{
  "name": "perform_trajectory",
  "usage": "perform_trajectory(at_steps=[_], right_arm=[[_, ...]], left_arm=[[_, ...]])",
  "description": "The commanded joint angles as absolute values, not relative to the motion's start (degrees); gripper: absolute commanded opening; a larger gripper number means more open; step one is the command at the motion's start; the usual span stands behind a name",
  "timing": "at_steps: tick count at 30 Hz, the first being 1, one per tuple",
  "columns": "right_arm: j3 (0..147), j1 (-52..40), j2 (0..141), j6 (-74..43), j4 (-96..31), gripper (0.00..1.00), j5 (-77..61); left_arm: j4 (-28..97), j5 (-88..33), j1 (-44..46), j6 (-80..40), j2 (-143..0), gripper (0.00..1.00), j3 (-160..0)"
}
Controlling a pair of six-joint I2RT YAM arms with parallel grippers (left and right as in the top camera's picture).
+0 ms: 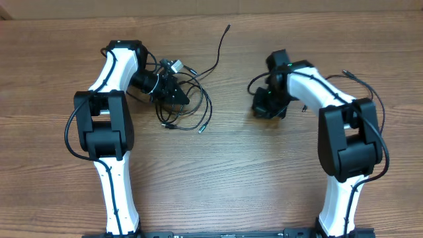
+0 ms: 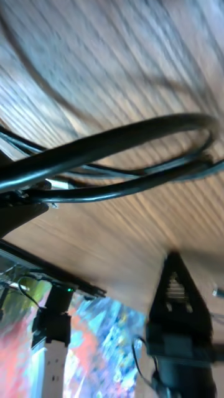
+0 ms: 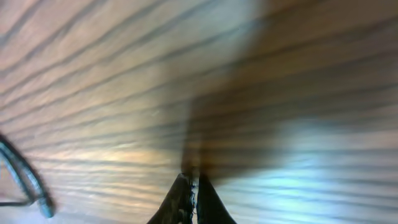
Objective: Untangle cables
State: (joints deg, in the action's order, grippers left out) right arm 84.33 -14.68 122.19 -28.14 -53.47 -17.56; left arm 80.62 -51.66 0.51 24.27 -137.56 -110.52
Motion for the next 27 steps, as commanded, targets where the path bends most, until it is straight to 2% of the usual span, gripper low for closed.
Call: perform_trajectory(at_steps=[1,3,9,16,19,21,27], right_arm=[[80.6,-16.4,126.2,-30.2,-52.6,0.05,-14.7],[80.6,-16.5,126.2,-30.2,-52.2,0.05,-14.7],[80.6,-16.5,126.2,-30.2,-51.9,0.05,-15.2],[80.6,-16.5,126.2,-29.9,-51.9,0.05,-15.2],[80.6,-16.5,126.2,-29.9,-51.9,0.07,-15.2],[80.6,-16.5,126.2,-30.0,-51.9,0.08,-15.2],[80.6,-16.5,126.2,-30.0,-51.9,0.08,-15.2]], left_arm=[[80.9,-54.3,0.8,25.9,-130.1,0.04,-111.3],[80.1,-51.6,1.2,23.0,-126.9,0.04,-111.3],[75.5,-30.6,3.8,5.4,-114.1,0.04,-111.3],[74.7,-10.8,8.8,-7.6,-102.4,0.08,-111.3],[74.7,-4.4,11.6,-10.6,-99.8,0.16,-111.3],[74.7,-1.5,13.5,-10.8,-99.2,0.18,-111.3],[74.7,2.2,17.0,-10.7,-99.5,0.29,-111.3]])
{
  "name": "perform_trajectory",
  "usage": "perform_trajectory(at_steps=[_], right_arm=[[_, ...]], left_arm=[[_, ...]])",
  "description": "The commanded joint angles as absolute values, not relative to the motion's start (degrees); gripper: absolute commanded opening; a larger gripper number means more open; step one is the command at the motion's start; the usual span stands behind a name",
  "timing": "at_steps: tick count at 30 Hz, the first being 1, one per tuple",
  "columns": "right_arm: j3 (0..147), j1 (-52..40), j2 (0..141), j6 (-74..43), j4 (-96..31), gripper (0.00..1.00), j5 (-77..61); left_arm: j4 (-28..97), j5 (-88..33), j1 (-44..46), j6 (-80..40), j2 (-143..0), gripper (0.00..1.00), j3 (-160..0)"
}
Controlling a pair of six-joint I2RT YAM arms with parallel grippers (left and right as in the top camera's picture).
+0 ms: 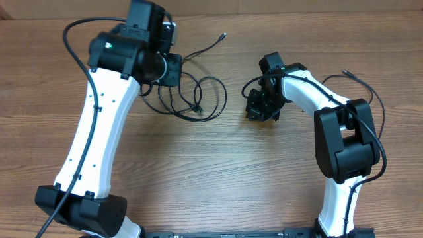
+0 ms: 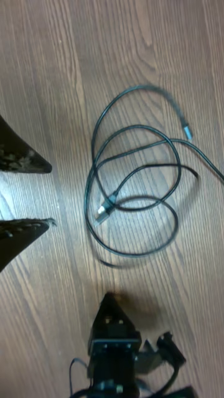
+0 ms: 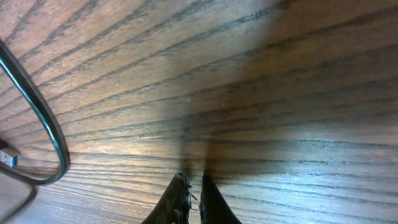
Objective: Untangle cables
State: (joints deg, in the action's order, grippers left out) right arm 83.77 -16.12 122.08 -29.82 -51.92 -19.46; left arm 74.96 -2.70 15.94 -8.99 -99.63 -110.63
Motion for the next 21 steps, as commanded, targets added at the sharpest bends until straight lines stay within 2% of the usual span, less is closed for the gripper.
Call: perform_trajectory(at_steps=[1,5,7,9,15,18,21], right_arm=[[80.6,-16.5,126.2,-30.0,-51.9,0.09,-15.2],[80.6,-16.5,126.2,-30.0,-51.9,0.1,-15.2],[80.6,-16.5,126.2,-29.9,-51.9,0.1,-15.2],[80.6,-16.5,126.2,-30.0,-51.9,0.06,-15.2],[80.6,-16.5,126.2,-29.9,-52.1,0.06,-15.6],[80.6,-16.5,125.9,-29.7,-53.0,0.04,-15.6],[80.6,-16.5,125.8,-29.5,-52.9,0.05,-15.5]], left_arm=[[74.7,2.2,17.3,-10.7,-99.6,0.33,-111.3],[74.8,2.2,17.4,-10.8,-99.8,0.5,-111.0],[75.1,2.1,17.3,-10.8,-99.8,0.71,-110.9],[75.4,2.1,17.3,-10.7,-99.8,1.0,-110.7],[76.5,3.6,17.3,-10.8,-100.1,1.0,-110.5],[76.7,10.9,15.7,-17.7,-100.1,1.0,-108.6],[76.4,10.4,12.3,-19.6,-100.1,1.0,-106.6]])
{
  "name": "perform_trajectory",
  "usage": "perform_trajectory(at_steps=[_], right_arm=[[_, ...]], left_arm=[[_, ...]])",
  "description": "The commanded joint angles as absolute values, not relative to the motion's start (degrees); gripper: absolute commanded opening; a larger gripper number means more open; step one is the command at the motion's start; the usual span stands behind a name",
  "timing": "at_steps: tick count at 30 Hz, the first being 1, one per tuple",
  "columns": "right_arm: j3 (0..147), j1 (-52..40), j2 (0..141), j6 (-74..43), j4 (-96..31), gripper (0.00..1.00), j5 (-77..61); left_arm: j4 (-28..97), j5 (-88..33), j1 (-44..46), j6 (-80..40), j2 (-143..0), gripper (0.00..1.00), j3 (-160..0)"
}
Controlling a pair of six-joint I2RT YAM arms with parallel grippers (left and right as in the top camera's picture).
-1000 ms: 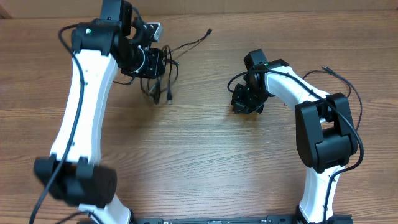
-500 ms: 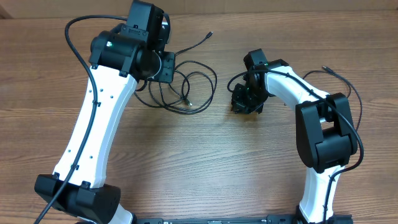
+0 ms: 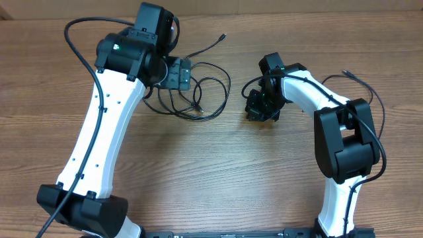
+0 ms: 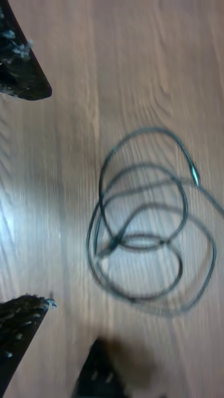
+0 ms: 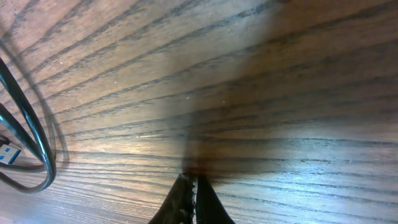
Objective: Untangle cables
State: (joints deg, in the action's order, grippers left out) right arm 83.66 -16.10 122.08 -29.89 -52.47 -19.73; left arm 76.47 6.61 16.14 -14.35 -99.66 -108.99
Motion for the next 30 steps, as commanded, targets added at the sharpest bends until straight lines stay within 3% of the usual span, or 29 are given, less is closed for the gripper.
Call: perform_trajectory(at_steps=[1,7,10,17,21,22,24,27,30], right_arm=[[80.6,-16.5,125.8,-29.5,-52.8,0.05,-15.6],[80.6,-16.5,125.8,-29.5,-52.1,0.14,-15.6],[80.6,-16.5,125.8,-29.5,-51.7,0.3,-15.6],[80.6,-16.5,125.8,-29.5,-51.7,0.34,-15.6],[80.6,-16.5,125.8,-29.5,-51.2,0.5,-15.6],[80.6,-16.5,125.8,-29.5,-51.2,0.48,-15.7],[80.8,-16.5,125.8,-29.5,-51.3,0.07,-18.4],[84.5,-15.6,125.7,-28.7,-53.9,0.04,-36.5],[89.6,-15.8,125.6,-27.3,-56.5,0.04,-42.9]], left_arm=[[76.4,10.0,11.0,-20.4,-100.2,1.0,-105.8],[76.2,3.6,5.1,-20.6,-101.8,1.0,-102.3],[76.1,2.0,4.4,-20.6,-103.2,1.0,-102.1],[74.6,1.8,4.6,-20.6,-106.4,1.0,-102.1],[74.5,1.9,4.6,-20.6,-107.4,1.0,-102.1],[74.5,1.9,4.6,-20.6,-107.5,1.0,-102.1],[74.5,1.9,4.6,-20.6,-107.5,0.99,-102.1],[74.5,1.9,4.6,-20.6,-107.5,1.0,-102.1],[74.5,1.9,4.6,-20.6,-107.5,1.0,-102.1]])
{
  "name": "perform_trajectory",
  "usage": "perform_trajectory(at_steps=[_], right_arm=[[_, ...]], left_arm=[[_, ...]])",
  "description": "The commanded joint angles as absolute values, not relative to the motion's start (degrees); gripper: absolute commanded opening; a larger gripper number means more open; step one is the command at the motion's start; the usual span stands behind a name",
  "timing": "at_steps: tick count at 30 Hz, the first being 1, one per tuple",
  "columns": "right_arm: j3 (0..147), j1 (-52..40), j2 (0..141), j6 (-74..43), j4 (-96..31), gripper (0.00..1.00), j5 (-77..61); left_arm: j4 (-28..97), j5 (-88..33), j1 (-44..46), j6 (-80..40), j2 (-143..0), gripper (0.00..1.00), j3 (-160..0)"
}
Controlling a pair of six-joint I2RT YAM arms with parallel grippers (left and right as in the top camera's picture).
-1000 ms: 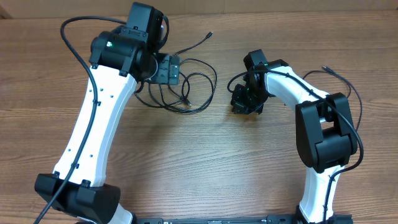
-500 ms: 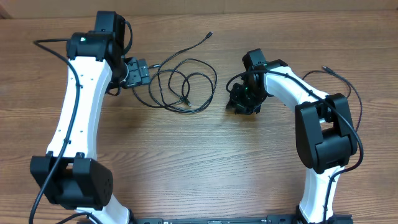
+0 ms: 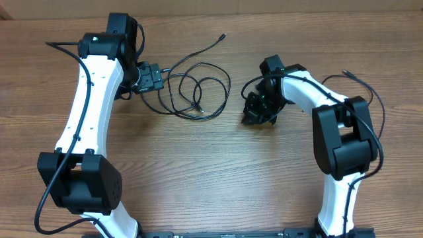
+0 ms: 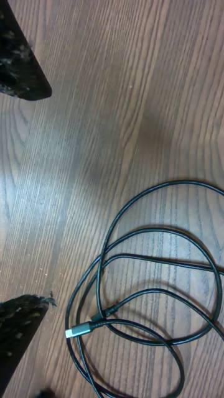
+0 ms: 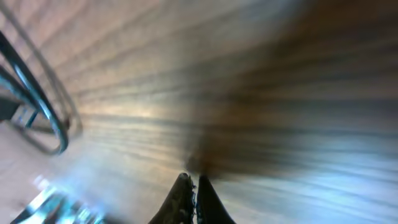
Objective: Untangle cables
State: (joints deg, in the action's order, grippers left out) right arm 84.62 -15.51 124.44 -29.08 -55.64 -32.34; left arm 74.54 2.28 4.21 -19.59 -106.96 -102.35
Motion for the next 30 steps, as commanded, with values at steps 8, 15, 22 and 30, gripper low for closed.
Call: perform_trajectory(at_steps=[8,15,22,30], right_arm=[[94.3,-22.2,125.4,-36.3,-48.5,0.04,-48.2],[100.8,-23.3,124.7,-39.0,-46.6,0.07,-45.4],[102.0,-28.6,124.7,-46.8,-40.3,0.11,-27.4],[101.8,-38.0,125.1,-47.4,-38.6,0.28,-7.0]], left_arm=[[74.5,1.9,4.5,-20.6,-107.5,1.0,-102.1],[74.5,1.9,4.5,-20.6,-107.5,1.0,-102.1],[74.5,1.9,4.5,-20.6,-107.5,1.0,-102.1],[74.5,1.9,4.6,-20.6,-107.5,1.0,-102.1]])
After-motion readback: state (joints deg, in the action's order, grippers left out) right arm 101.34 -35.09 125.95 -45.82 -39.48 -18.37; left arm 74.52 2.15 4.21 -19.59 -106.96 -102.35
